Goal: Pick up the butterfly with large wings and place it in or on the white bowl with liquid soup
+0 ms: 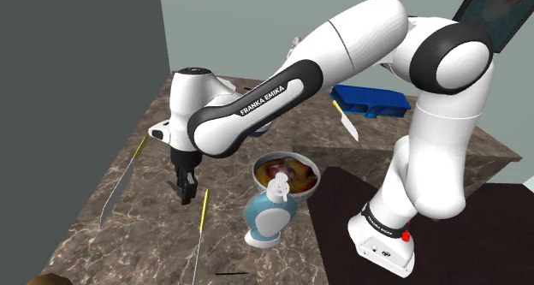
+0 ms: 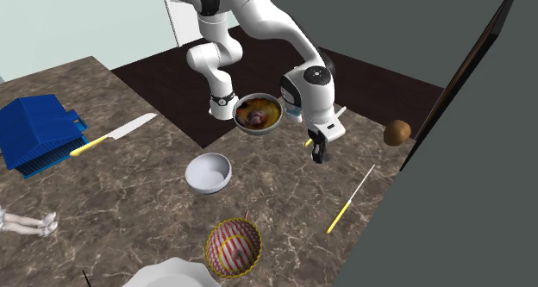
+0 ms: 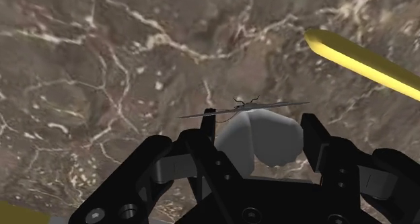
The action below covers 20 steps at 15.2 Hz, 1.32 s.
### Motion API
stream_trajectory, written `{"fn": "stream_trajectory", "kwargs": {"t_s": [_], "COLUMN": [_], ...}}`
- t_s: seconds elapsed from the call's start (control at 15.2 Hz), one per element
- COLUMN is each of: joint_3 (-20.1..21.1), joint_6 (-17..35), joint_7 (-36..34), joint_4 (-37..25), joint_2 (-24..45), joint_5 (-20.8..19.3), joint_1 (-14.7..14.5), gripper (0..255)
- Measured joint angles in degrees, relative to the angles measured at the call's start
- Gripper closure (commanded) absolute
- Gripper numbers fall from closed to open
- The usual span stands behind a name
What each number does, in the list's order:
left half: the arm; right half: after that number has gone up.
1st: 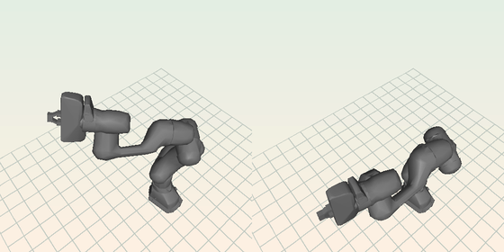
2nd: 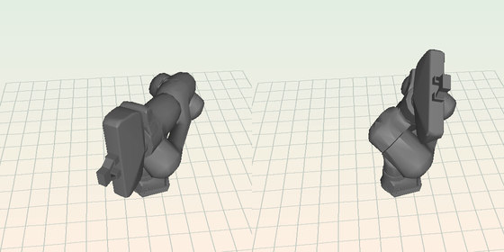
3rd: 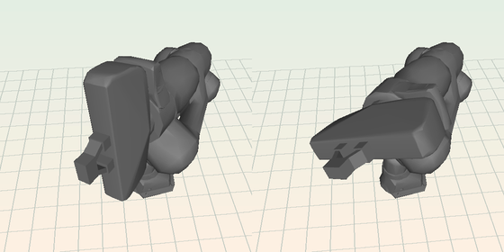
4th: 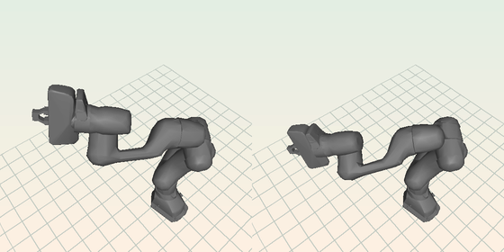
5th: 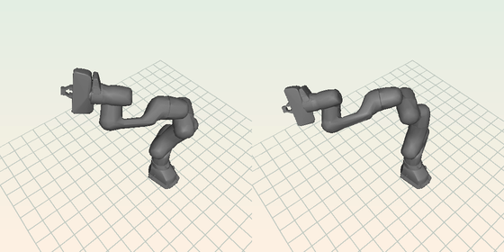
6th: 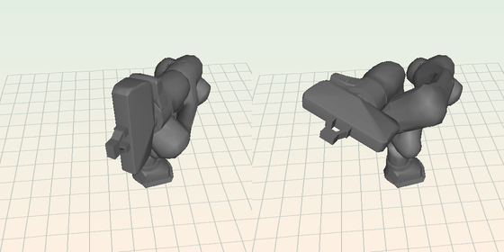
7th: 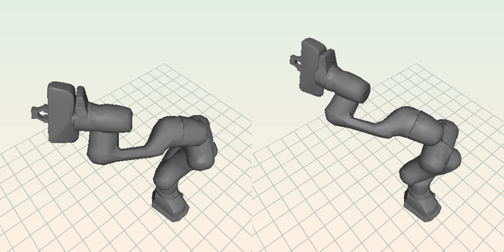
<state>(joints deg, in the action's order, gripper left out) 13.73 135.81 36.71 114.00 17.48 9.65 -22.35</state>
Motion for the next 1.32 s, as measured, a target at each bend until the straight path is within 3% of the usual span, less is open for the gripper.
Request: {"fn": "stream_trajectory", "kwargs": {"t_s": [1.32], "joint_3": [0.1], "joint_6": [-13.3], "joint_7": [-1.7], "joint_4": [-6.5], "joint_2": [-7.0], "joint_5": [0.2], "joint_1": [0.6], "gripper": [255]}}
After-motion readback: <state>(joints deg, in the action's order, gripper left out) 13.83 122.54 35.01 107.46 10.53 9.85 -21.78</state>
